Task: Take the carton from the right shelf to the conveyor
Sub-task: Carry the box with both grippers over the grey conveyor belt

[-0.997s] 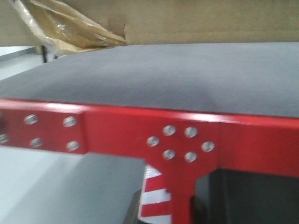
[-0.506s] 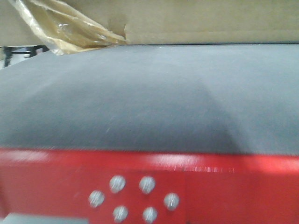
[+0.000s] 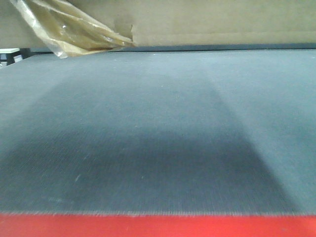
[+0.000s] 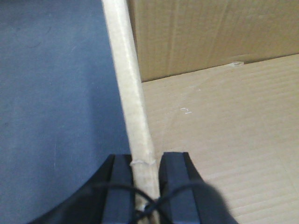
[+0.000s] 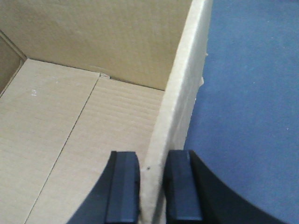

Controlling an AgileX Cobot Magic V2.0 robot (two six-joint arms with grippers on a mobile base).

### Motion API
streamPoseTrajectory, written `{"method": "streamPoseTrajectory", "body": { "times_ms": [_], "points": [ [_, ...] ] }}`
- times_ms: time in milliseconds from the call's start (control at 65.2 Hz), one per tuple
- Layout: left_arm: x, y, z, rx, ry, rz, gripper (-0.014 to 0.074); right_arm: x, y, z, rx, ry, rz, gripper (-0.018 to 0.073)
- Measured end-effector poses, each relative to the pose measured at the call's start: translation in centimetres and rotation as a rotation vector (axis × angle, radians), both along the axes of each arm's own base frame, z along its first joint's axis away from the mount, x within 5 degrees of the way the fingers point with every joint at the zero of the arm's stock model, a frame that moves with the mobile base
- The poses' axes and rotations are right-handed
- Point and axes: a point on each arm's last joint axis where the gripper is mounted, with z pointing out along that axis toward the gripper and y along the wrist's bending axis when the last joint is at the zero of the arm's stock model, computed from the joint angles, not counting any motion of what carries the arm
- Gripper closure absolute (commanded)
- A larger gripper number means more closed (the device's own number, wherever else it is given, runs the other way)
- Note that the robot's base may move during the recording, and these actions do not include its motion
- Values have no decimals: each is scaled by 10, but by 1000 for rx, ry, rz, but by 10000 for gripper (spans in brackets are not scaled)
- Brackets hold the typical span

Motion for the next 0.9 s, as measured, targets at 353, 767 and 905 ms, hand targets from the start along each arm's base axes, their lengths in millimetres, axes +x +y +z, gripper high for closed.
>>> {"method": "streamPoseTrajectory", "body": {
  "times_ms": [353, 767, 905],
  "points": [
    [0, 0, 0, 2, -1, 1, 606, 1, 0, -1, 0, 1, 0, 629],
    [0, 0, 0, 2, -1, 1, 606, 1, 0, -1, 0, 1, 0, 629],
    [0, 0, 0, 2, -1, 1, 606, 1, 0, -1, 0, 1, 0, 629]
  ]
}}
